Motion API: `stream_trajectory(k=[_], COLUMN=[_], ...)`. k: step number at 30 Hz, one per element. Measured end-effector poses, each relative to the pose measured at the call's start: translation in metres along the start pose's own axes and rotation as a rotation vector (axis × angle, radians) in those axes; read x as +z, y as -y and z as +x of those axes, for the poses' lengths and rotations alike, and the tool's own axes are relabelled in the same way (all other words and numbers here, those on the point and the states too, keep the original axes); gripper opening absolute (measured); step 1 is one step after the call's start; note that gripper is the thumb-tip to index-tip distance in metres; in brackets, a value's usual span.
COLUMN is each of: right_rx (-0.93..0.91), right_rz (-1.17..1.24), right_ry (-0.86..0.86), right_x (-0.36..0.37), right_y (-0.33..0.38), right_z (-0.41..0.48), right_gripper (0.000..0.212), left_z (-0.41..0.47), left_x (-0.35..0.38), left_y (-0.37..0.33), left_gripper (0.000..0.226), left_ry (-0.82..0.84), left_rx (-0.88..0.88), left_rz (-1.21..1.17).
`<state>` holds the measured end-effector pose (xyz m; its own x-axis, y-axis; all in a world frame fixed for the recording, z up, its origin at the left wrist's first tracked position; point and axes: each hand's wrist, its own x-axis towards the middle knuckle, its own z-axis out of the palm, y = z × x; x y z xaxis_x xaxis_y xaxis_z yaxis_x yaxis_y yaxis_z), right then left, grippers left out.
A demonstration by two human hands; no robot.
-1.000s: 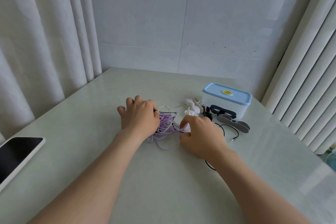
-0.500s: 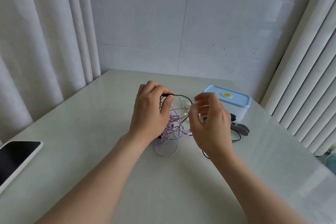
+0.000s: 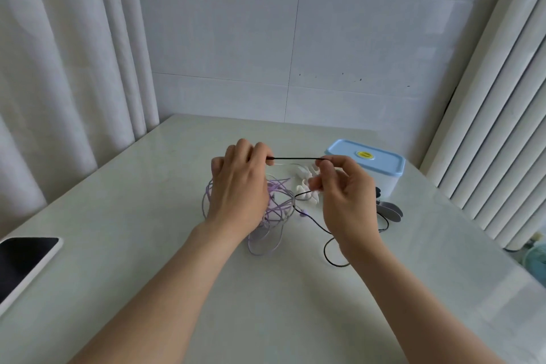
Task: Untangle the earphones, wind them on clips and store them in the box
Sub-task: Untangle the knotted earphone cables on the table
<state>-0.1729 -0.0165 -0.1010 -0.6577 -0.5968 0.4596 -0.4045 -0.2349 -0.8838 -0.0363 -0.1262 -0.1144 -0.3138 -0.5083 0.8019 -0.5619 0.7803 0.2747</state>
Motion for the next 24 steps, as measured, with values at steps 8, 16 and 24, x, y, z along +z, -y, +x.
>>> stream_trajectory(k=[8, 16, 24], right_rx=[-0.027, -0.295, -0.205], right_rz=[0.153, -0.802, -0.670], right_ry=[0.036, 0.485, 0.457], right_x=[-0.011, -0.028, -0.019], right_y=[0.022, 0.004, 0.003], right_z=[-0.007, -0.005, -0.004], right_gripper=[0.014, 0.034, 0.013], left_z=[0.001, -0.002, -0.001], left_x=[-0.010, -0.012, -0.003], left_y=[0.002, 0.007, 0.002], left_gripper=[0.060, 0.062, 0.027], left_ry=[0.010, 0.027, 0.057], left_rx=[-0.105, -0.180, -0.081], left_rz=[0.301, 0.335, 0.078])
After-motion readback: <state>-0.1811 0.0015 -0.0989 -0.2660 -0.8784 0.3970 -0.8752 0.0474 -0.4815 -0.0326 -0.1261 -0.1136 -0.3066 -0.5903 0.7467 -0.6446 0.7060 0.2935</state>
